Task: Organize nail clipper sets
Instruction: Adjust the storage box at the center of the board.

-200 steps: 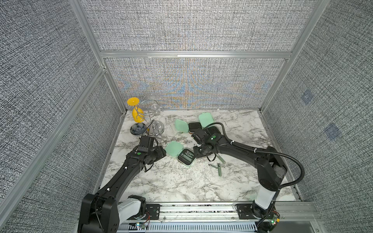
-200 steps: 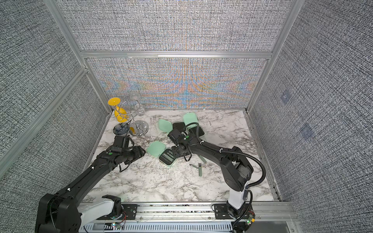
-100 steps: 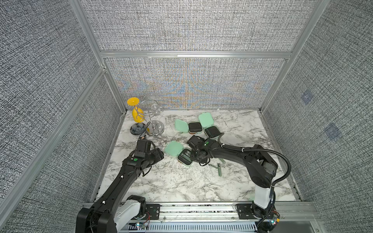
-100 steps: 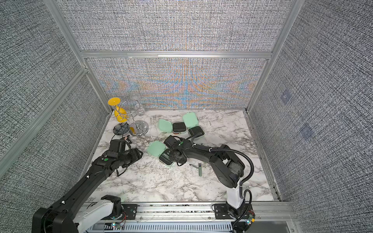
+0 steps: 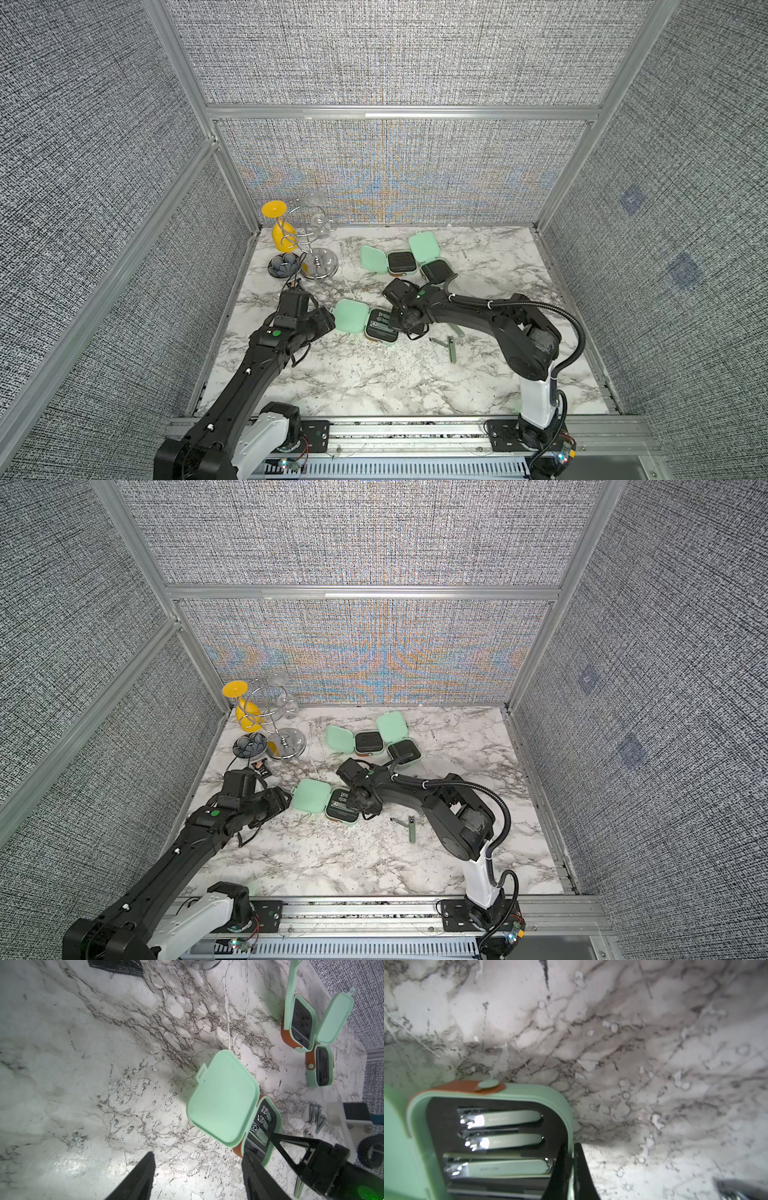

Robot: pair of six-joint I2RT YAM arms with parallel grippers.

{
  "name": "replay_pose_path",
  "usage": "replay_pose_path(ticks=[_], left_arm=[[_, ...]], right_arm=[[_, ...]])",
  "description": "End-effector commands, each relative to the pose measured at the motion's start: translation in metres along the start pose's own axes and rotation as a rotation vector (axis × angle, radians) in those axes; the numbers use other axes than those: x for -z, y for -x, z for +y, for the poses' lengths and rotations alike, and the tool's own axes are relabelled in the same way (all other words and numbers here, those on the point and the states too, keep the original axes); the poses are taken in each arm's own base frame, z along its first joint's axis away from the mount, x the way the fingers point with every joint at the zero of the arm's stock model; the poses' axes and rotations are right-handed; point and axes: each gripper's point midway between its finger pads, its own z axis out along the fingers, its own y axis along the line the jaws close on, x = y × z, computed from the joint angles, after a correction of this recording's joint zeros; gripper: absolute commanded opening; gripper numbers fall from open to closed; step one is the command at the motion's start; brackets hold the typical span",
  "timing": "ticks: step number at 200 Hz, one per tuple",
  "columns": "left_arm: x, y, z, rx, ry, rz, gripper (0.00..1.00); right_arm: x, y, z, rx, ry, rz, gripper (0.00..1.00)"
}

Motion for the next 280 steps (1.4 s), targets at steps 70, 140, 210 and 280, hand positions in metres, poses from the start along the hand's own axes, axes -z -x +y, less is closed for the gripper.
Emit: replay_pose_path(ticks=[70,140,210,280], left_arm=[[-0.038,-0.036,0.022,0.094,-0.042,0.071,0.71],[-0.072,-0.051,0.046,0.11,0.088,0.182,0.63],[-0.088,-0.057,0.043,0.135,0.046,0.207,0.64],[-0.066,-0.045,0.029,0.113,-0.028,0.128,0.66]], right_arm=[[0.006,0.011,-0.024,0.168,-0.045,0.082,0.0],[0.0,0.005,-0.027,0.197,-0.038,0.122,0.0],[0.0,0.005,-0.028,0.213,-0.051,0.131,0.0],[0.007,0.01,-0.032,0.259,-0.125,0.106,0.0]])
